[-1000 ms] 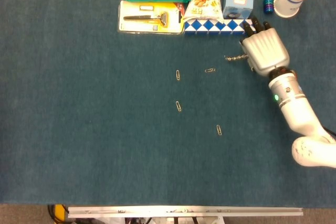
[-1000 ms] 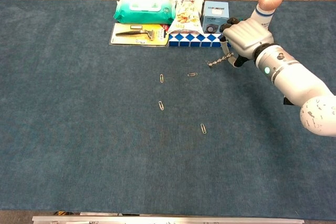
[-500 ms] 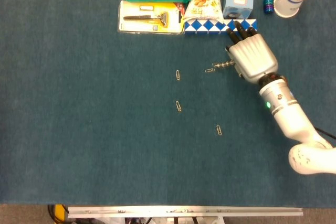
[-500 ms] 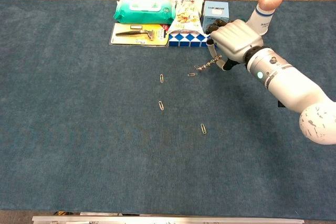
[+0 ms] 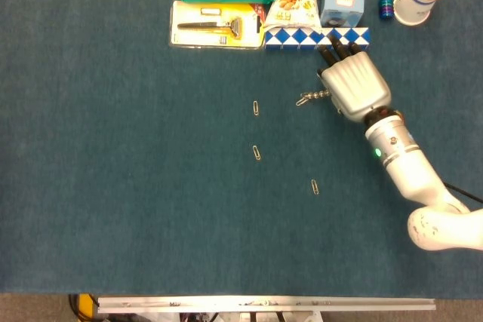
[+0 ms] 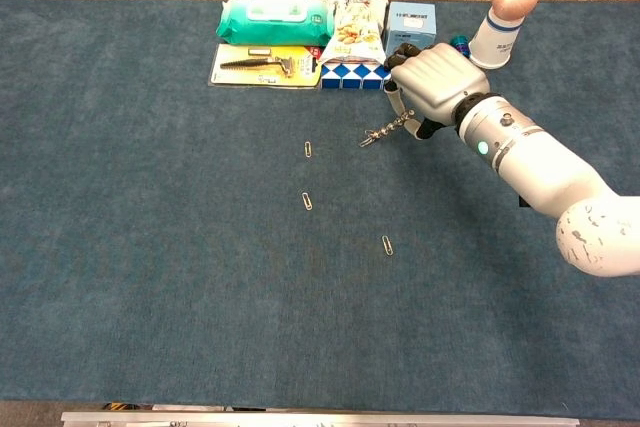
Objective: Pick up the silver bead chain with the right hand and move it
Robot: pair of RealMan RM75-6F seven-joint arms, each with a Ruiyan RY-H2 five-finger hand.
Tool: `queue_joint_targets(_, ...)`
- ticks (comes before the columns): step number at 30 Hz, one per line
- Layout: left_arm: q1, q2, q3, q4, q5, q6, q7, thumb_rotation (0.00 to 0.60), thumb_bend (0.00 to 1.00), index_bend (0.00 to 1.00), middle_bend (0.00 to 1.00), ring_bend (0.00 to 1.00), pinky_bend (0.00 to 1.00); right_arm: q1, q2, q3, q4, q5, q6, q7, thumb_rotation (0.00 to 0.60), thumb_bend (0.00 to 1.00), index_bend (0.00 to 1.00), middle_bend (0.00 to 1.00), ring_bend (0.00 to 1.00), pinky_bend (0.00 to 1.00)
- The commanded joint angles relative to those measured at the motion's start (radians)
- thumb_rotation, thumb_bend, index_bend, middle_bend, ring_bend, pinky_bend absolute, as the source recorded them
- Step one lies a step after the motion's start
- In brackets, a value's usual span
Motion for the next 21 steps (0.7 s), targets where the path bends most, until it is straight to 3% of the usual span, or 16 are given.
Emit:
queue_joint_targets(1, 0.001, 0.001, 0.000, -0.001, 0.000, 0.001, 0.000, 0.600, 0.03, 0.32, 0.22, 0.23, 0.44, 0.003, -0.003, -0.002, 0.002, 0.002, -0.001, -0.002, 0.600, 0.35, 0.60, 0.18, 0.07, 0.24)
queue_joint_targets(10, 0.003, 0.002, -0.002, 0.002, -0.002, 0.003, -0.005, 0.600, 0.03, 0.32, 0.22, 0.23, 0.44, 0.000, 0.016, -0.010, -0.020, -0.004, 0.021, -0.003, 0.600, 0.35, 0.60, 0.18, 0.07, 0.24)
queue_joint_targets(21, 0.000, -0.003, -0.002, 0.000, -0.003, -0.005, 0.013, 0.600, 0.02, 0.32, 0.22, 0.23, 0.44, -0.058, 0.118, -0.058, -0.132, -0.062, 0.100, 0.007, 0.600, 0.35, 0.60, 0.18, 0.07, 0.24)
